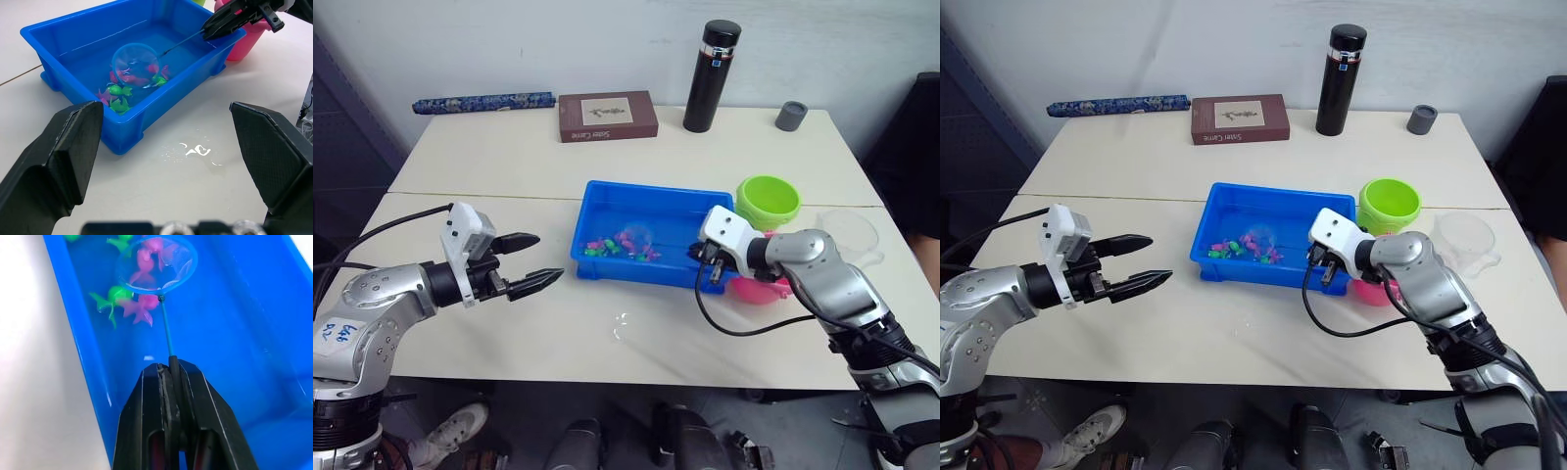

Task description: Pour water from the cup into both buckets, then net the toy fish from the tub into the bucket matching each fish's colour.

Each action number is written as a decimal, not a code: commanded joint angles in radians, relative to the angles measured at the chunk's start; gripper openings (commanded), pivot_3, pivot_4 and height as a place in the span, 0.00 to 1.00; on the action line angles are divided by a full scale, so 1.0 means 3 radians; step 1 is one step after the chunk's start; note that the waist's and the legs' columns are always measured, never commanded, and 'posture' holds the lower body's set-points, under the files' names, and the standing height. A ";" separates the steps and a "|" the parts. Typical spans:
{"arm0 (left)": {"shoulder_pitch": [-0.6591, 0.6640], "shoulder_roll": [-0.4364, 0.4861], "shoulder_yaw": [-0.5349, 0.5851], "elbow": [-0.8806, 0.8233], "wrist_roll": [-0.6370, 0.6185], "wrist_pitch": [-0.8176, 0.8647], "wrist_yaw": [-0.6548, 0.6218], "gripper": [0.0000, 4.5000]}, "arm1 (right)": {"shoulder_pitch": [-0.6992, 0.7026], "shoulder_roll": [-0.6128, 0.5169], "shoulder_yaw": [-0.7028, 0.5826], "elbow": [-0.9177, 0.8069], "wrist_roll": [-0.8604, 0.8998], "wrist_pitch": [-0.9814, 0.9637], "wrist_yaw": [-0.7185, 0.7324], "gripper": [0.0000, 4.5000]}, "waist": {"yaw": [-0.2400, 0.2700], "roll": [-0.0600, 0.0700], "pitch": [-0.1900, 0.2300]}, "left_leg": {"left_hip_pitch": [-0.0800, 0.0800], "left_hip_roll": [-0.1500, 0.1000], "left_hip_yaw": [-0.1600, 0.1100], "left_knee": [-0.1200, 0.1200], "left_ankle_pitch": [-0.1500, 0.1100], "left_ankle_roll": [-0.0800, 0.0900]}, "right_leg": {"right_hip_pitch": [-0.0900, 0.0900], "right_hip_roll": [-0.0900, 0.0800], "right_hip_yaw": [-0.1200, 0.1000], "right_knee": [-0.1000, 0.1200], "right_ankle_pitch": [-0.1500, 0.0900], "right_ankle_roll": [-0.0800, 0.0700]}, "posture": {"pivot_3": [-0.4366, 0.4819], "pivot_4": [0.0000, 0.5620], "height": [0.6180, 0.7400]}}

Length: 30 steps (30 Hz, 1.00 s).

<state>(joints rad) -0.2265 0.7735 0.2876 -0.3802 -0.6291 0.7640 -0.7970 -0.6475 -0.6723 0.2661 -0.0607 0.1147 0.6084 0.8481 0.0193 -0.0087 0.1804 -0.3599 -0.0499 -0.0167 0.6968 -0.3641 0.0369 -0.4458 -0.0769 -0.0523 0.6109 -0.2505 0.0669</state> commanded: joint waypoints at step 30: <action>-0.0040 0.0233 -0.0151 0.0020 0.0050 -0.0217 -0.0289 0.99 | 0.0074 -0.0537 -0.0093 0.0097 -0.0670 -0.0468 0.0252 0.00 | -0.0047 0.0004 0.0002 | 0.0000 0.0000 0.0000 -0.0002 0.0000 0.0000 | 0.0000 0.0000 0.0000 -0.0003 -0.0001 -0.0001 | 0.48 0.27 0.99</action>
<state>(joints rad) -0.2417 0.8354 0.2379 -0.3480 -0.6182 0.7175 -0.8763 -0.6234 -0.8161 0.2447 0.0038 -0.0779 0.4800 0.9136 0.0053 -0.0076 0.1811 -0.3597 -0.0498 -0.0166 0.6962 -0.3641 0.0367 -0.4457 -0.0770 -0.0522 0.6098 -0.2506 0.0666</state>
